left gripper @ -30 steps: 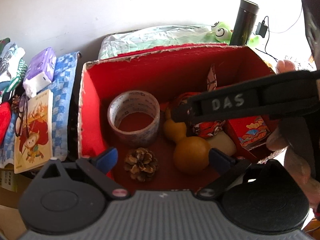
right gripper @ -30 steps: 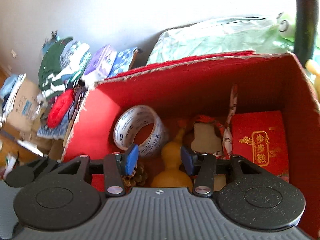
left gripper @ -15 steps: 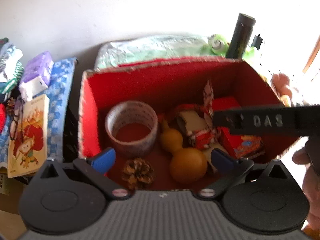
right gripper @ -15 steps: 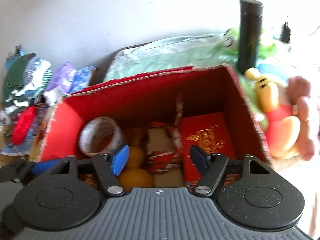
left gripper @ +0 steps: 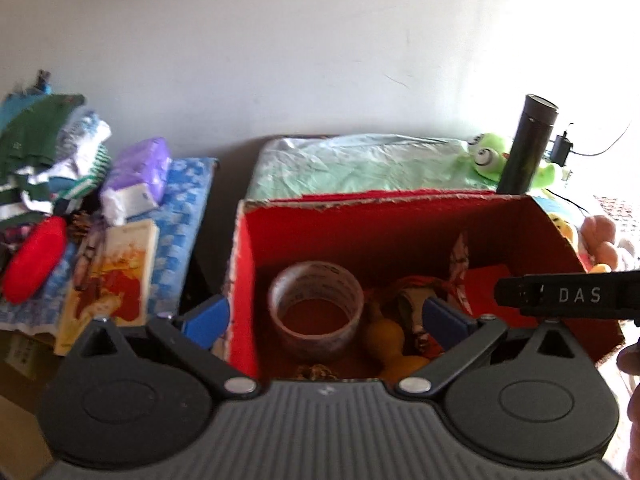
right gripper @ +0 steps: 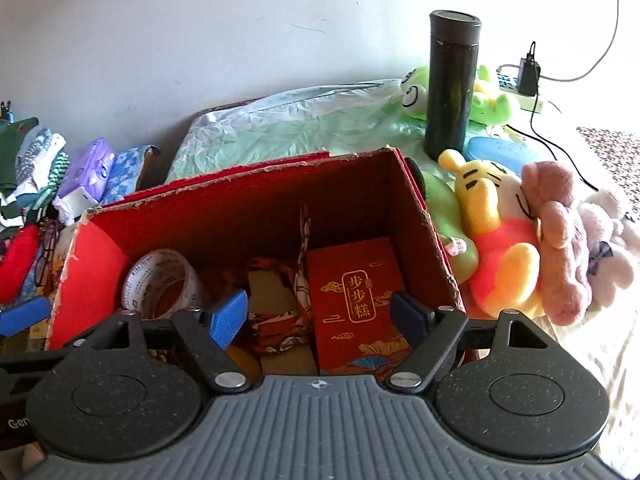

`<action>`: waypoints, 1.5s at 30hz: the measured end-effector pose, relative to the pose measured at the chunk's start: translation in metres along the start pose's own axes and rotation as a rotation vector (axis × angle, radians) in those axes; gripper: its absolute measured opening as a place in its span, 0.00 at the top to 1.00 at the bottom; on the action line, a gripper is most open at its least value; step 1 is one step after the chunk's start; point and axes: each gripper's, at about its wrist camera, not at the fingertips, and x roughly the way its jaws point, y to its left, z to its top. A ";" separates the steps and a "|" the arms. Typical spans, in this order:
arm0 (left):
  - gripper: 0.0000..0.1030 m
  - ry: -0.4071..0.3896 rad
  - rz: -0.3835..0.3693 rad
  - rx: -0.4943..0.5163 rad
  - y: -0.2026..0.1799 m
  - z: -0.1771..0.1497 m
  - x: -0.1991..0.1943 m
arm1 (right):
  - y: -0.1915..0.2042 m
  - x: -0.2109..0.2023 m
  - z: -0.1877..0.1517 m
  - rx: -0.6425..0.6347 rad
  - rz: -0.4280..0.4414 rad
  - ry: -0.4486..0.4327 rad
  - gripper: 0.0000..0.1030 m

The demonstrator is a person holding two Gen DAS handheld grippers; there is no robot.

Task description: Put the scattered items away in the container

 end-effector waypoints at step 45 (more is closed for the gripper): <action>0.01 0.067 0.164 -0.124 -0.063 -0.023 -0.064 | -0.042 -0.048 -0.016 -0.175 0.166 -0.050 0.44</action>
